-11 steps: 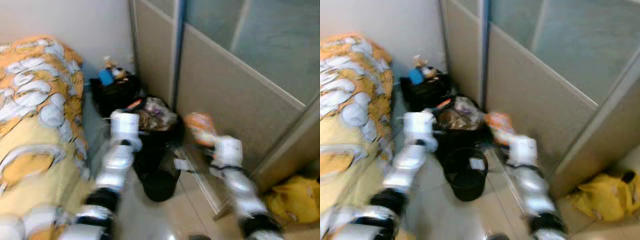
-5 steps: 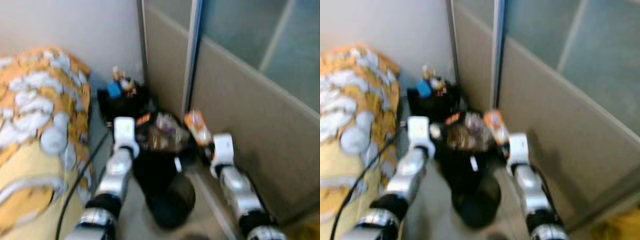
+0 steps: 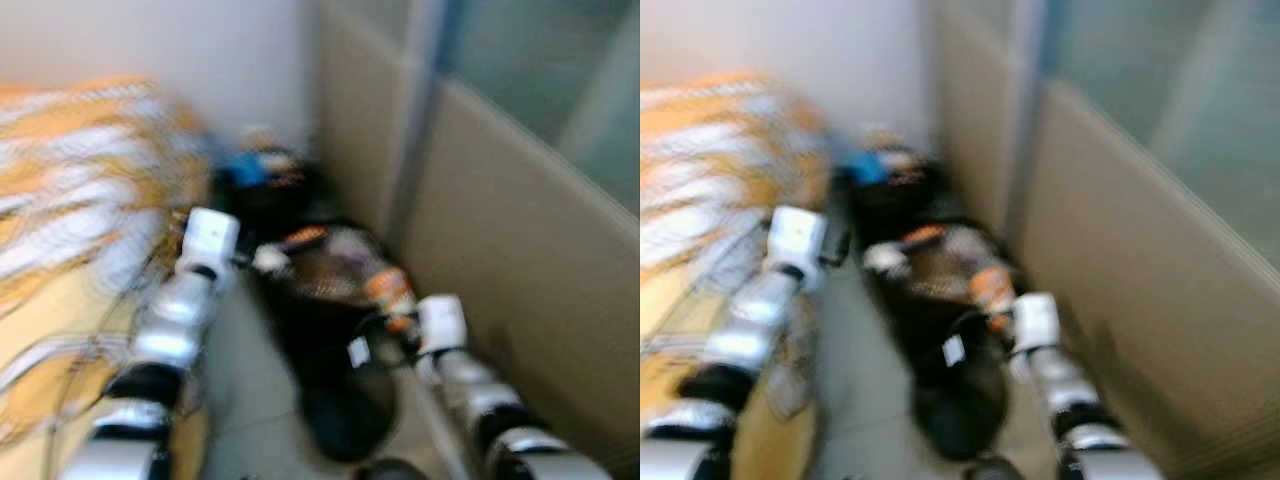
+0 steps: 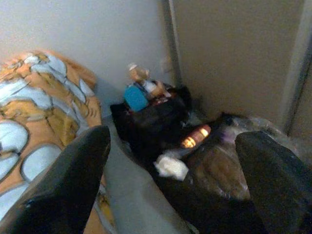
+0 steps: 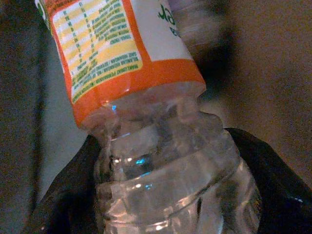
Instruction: Clean up the room
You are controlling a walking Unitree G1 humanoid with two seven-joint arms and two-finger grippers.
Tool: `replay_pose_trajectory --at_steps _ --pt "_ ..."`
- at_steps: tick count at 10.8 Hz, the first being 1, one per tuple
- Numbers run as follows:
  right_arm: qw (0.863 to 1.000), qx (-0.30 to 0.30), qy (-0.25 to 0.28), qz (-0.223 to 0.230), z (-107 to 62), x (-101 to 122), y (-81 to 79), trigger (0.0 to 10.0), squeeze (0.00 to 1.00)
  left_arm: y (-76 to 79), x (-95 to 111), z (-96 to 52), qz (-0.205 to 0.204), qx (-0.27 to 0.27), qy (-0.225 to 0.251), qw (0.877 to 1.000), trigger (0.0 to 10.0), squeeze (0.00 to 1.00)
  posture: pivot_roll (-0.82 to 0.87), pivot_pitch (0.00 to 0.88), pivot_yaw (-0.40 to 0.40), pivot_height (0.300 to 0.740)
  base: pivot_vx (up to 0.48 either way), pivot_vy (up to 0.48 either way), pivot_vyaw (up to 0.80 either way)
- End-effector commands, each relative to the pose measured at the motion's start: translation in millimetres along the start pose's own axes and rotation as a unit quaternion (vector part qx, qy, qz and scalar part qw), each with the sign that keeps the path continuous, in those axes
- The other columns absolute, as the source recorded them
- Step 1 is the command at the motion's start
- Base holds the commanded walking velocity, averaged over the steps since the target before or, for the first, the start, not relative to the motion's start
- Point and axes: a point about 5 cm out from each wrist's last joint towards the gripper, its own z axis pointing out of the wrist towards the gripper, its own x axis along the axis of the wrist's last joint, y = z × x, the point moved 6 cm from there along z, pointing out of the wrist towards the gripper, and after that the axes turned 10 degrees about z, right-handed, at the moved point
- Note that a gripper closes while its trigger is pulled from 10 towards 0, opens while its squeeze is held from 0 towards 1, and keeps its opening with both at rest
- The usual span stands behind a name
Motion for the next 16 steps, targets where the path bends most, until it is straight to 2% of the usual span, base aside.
replay_pose_trajectory --at_steps 1,2,3,4,5,6,7,8,9,11,16 --pt "1.000 -0.001 -0.002 -0.003 1.3 4.0 -2.4 10.0 0.00 31.3 -3.5 -3.0 -0.014 -0.101 -0.017 0.995 10.0 0.00 -0.13 0.057 0.074 0.740 0.000 0.000 0.00" --pt "1.000 0.000 -0.019 -0.002 2.6 -3.4 -8.3 10.0 0.00 42.9 -5.5 -22.0 -0.018 -0.198 -0.038 0.979 10.0 0.00 -0.07 0.073 0.088 0.740 0.000 0.000 0.00" --pt "0.999 -0.003 -0.040 -0.004 3.1 -12.3 -11.8 10.0 0.00 41.1 -3.9 -32.8 -0.005 -0.218 -0.044 0.975 10.0 0.00 -0.06 0.074 0.099 0.740 0.000 0.000 0.00" --pt "0.999 -0.012 -0.042 0.004 3.3 -12.3 -10.4 10.0 0.00 48.9 0.8 -40.5 -0.011 -0.244 -0.042 0.969 10.0 0.00 -0.04 0.076 0.104 0.740 0.000 0.000 0.00" --pt "0.999 -0.047 -0.026 0.007 3.0 -3.7 1.6 10.0 0.00 67.1 11.7 -58.8 -0.007 -0.309 -0.033 0.950 10.0 0.00 -0.03 0.080 0.107 0.740 0.000 0.000 0.00" --pt "0.998 -0.065 -0.015 0.006 2.6 3.5 8.2 10.0 0.00 70.2 14.5 -68.5 -0.004 -0.329 -0.037 0.944 10.0 0.00 -0.02 0.090 0.109 0.740 0.000 0.000 0.00" --pt "0.997 -0.076 -0.012 0.007 2.3 5.7 11.8 10.0 0.99 69.4 13.6 -75.6 -0.004 -0.336 -0.047 0.941 10.0 0.00 0.00 0.097 0.114 0.740 0.000 0.000 0.00" --pt "0.997 -0.078 -0.019 0.016 2.1 1.6 11.8 10.0 1.00 74.9 12.5 -85.4 -0.001 -0.353 -0.052 0.934 10.0 0.00 0.02 0.107 0.121 0.740 0.000 0.000 0.00" --pt "0.996 -0.078 -0.033 0.042 1.9 -5.0 10.6 10.0 1.00 90.6 17.6 -102.0 0.000 -0.395 -0.050 0.917 10.0 0.00 0.02 0.110 0.121 0.740 0.000 0.000 0.00" --pt "0.994 -0.079 -0.058 0.053 1.3 -14.2 9.5 10.0 1.00 102.7 18.1 -119.0 0.004 -0.439 -0.060 0.897 10.0 0.00 0.03 0.111 0.121 0.740 0.000 0.000 0.00" --pt "0.993 -0.076 -0.067 0.054 1.2 -20.3 6.0 10.0 1.00 95.8 17.8 -112.3 0.004 -0.418 -0.071 0.906 10.0 0.00 0.01 0.102 0.117 0.740 0.000 0.000 0.00"
